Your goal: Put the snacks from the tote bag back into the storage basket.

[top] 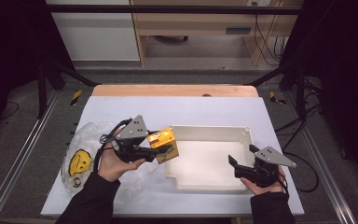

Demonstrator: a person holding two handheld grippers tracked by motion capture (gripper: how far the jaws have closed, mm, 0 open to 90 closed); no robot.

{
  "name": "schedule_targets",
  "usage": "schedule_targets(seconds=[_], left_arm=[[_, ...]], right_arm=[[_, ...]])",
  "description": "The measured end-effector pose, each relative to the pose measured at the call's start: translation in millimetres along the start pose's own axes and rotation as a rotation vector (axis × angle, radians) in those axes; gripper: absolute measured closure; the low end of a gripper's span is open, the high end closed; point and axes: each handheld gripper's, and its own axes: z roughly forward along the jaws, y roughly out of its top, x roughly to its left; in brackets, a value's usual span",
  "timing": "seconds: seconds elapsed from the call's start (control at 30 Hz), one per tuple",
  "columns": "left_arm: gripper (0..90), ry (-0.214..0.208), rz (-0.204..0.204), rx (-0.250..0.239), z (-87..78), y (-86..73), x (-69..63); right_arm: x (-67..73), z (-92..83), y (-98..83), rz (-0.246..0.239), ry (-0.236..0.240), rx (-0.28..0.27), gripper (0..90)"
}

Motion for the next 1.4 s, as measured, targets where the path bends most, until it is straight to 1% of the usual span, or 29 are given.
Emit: schedule_targets(seconds=[0.2, 0.27, 0.33, 0.6, 0.8, 0.93, 0.97, 1.07, 1.1, 1.13, 1.17, 1.27, 1.3, 1.4], left_arm=[[50.7, -0.028, 0.028, 0.013, 15.8, 4.0, -2.9], [50.7, -0.033, 0.034, 0.02, 18.0, 4.5, -3.3], [50.7, -0.049, 0.042, 0.024, 24.3, 4.5, -4.9], [50.7, -0.075, 0.056, 0.036, 36.1, 3.4, -6.2], [50.7, -0.103, 0.082, 0.056, 49.0, 2.4, -8.0], [50.7, -0.112, 0.093, 0.065, 54.8, 1.9, -8.2], [50.7, -0.12, 0.103, 0.073, 58.1, 1.1, -8.0], [50.7, -0.131, 0.106, 0.079, 61.3, -0.1, -7.6], [50.7, -0.144, 0.108, 0.077, 64.1, -2.0, -6.4], [50.7, -0.144, 0.108, 0.077, 64.1, -2.0, -6.4], [50.7, -0.159, 0.104, 0.075, 66.7, -4.8, -5.1], [50.7, -0.172, 0.109, 0.084, 69.1, -7.5, -4.3], [50.7, -0.181, 0.117, 0.093, 71.5, -10.0, -3.5], [50.7, -0.202, 0.12, 0.098, 75.1, -13.5, -2.6]], right_arm=[[-1.7, -0.9, -0.1, -0.001, -0.007, -0.005, 15.3], [-2.5, -1.9, 0.2, 0.0, -0.01, -0.009, 15.3], [-3.4, -2.5, 0.5, 0.0, -0.013, -0.012, 15.1], [-6.5, -2.3, -0.6, 0.005, -0.019, -0.004, 14.2], [-8.4, -3.1, -0.5, 0.003, -0.028, -0.008, 13.8], [-8.9, -3.9, -0.2, 0.007, -0.029, -0.01, 13.7], [-9.2, -4.0, -0.3, 0.006, -0.029, -0.01, 13.6], [-9.7, -4.2, -0.4, 0.006, -0.031, -0.01, 13.6], [-9.9, -4.2, -0.6, 0.005, -0.032, -0.01, 13.6], [-9.9, -4.2, -0.6, 0.005, -0.032, -0.01, 13.6], [-9.9, -4.2, -0.5, 0.005, -0.032, -0.01, 13.6], [-9.9, -4.2, -0.5, 0.003, -0.032, -0.011, 13.6], [-9.8, -3.7, -0.8, 0.005, -0.032, -0.009, 13.6], [-9.6, -3.0, -1.3, 0.004, -0.033, -0.006, 13.6]])
